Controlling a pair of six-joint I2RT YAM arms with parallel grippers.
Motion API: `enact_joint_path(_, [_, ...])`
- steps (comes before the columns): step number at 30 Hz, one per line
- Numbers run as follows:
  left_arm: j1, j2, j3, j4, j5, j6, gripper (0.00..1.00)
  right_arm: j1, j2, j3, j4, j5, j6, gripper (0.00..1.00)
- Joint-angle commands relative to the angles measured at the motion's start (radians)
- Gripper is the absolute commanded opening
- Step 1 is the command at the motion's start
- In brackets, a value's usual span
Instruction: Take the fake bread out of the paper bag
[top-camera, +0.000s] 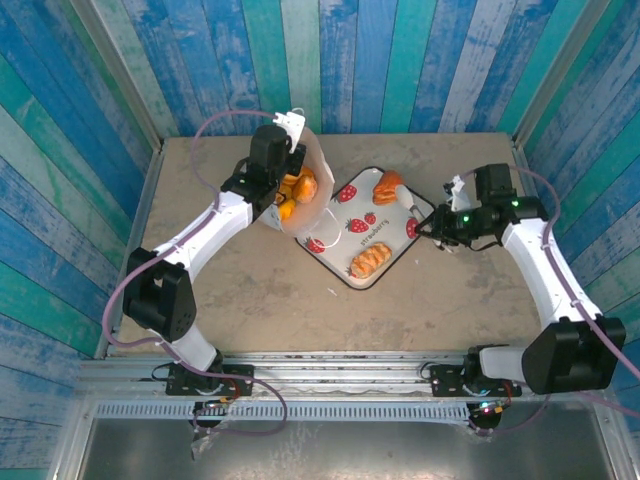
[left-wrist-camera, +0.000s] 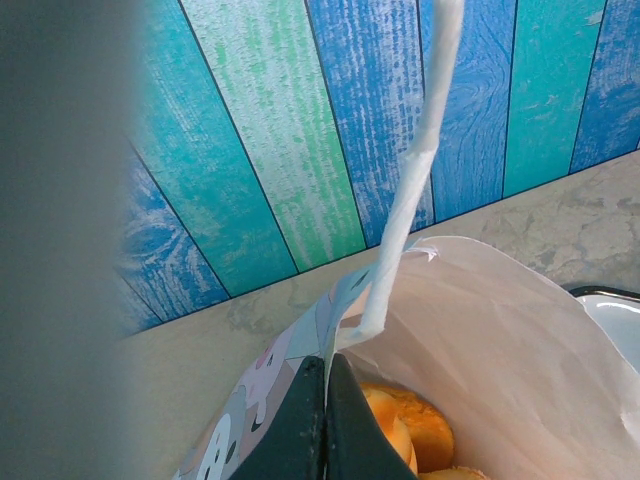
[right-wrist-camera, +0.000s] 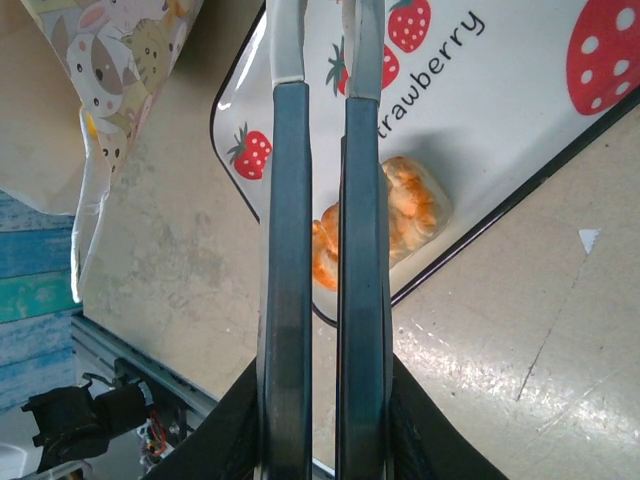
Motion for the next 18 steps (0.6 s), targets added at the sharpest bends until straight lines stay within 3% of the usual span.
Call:
enact_joint_path(1, [0.000,-0.029,0.000,0.050,0.003,-0.011,0.00,-0.021,0.027,-0.009,0.062,-0.073,-0.039,0.15])
enact_joint_path(18, [0.000,-0.032,0.002,0.044,0.004,-0.019,0.00,-0.148,0.215,-0.067,0.133,-0.187,-0.090,0.16])
